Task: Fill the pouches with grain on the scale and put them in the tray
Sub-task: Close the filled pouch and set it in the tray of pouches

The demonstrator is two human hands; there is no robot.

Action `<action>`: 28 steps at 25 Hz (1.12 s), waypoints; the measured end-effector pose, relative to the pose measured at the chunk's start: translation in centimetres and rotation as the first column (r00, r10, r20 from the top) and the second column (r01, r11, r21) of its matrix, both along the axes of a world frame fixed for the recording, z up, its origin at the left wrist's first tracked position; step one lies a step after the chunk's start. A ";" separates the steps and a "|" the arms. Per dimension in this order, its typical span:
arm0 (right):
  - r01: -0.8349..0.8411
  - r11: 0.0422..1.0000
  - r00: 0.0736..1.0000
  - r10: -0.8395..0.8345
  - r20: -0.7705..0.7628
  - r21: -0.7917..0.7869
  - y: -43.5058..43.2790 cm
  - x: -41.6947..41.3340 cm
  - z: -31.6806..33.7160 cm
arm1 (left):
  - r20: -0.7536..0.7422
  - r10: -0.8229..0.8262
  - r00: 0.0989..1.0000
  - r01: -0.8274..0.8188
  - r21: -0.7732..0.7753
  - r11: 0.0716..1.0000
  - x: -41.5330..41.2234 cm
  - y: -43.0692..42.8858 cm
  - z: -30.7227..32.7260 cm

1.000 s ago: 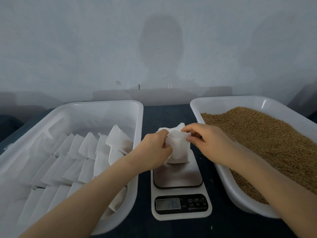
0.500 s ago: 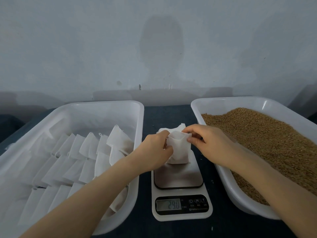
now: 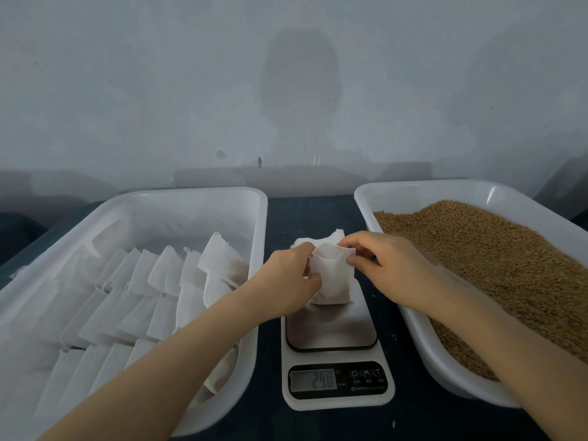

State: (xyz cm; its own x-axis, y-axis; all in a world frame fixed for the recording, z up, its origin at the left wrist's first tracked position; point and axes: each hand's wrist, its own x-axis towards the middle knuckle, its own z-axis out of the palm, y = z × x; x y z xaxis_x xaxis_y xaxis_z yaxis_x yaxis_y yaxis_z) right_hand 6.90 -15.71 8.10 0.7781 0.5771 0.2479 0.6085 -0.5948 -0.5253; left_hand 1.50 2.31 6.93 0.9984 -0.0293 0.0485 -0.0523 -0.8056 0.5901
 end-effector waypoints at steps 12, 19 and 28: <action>-0.030 0.999 0.999 0.030 0.020 -0.017 -0.1 -0.2 0.0 | 0.058 0.002 0.998 -0.002 -0.003 1.000 0.1 0.2 -0.1; 0.047 0.997 0.998 -0.045 -0.047 0.060 -0.1 0.5 -0.2 | 0.060 -0.017 0.998 0.021 -0.075 0.997 -0.1 0.7 0.5; -0.101 0.984 0.992 0.111 -0.064 0.144 0.4 -0.5 0.1 | 0.068 -0.072 0.995 0.087 -0.249 0.965 -0.2 0.5 0.7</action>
